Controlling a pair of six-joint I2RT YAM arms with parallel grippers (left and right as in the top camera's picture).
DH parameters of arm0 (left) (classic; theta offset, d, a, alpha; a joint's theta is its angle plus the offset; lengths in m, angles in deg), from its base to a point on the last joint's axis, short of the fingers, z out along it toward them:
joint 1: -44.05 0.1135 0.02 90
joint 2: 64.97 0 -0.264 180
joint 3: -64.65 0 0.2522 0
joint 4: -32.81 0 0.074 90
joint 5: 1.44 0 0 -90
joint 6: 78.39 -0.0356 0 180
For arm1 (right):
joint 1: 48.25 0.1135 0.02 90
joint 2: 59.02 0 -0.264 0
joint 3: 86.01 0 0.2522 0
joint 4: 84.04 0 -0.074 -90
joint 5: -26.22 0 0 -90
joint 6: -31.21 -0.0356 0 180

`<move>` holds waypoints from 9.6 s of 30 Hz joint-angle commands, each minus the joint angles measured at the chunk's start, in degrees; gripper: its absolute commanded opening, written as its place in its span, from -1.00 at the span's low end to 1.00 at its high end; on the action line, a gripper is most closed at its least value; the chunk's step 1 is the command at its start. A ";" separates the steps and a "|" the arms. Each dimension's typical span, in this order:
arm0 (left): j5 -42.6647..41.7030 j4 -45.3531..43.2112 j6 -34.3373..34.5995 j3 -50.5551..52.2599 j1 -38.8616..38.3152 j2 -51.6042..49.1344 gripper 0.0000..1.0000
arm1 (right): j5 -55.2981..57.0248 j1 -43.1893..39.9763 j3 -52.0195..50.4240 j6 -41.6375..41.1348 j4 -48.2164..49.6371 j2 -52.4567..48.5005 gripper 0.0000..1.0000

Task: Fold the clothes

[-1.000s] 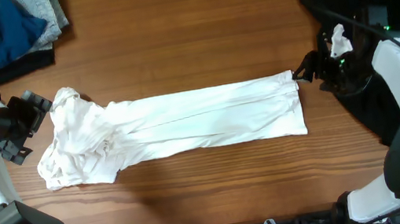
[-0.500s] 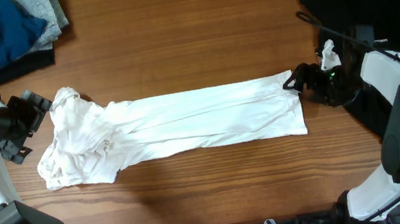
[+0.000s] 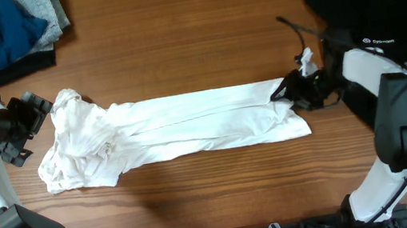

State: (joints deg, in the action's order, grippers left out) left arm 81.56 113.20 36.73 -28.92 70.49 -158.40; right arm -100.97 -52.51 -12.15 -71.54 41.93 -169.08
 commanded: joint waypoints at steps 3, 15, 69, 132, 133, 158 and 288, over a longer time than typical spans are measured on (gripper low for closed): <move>-0.68 0.07 -0.31 -0.83 0.31 0.52 0.99 | 12.13 0.59 -1.97 -5.70 -0.26 -3.30 -0.91; -0.68 0.09 -0.31 -0.83 0.31 0.52 1.00 | 24.72 -5.11 3.52 -8.79 -6.25 1.16 -0.91; -0.68 0.04 -0.31 -0.83 0.31 0.52 1.00 | 29.44 16.90 11.69 -6.64 -17.20 12.00 0.50; -0.66 -0.15 -0.74 -0.83 0.31 0.52 1.00 | 36.35 1.40 1.92 -12.07 -10.21 12.96 -0.91; -0.66 -0.15 -0.72 -0.83 0.31 0.52 0.99 | 37.48 1.46 2.69 -12.90 -11.17 13.40 -0.91; -0.70 -0.61 -0.72 -0.83 0.31 0.52 1.00 | 54.71 28.30 7.52 -27.23 -13.99 13.86 -0.91; -0.68 -1.64 -0.72 -0.81 0.31 0.52 0.99 | 20.33 26.53 11.13 -4.26 -26.27 6.75 -0.44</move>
State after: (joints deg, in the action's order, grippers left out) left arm 81.34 111.82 36.73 -28.92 70.49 -158.40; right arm -76.51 -26.06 3.15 -76.44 13.60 -162.28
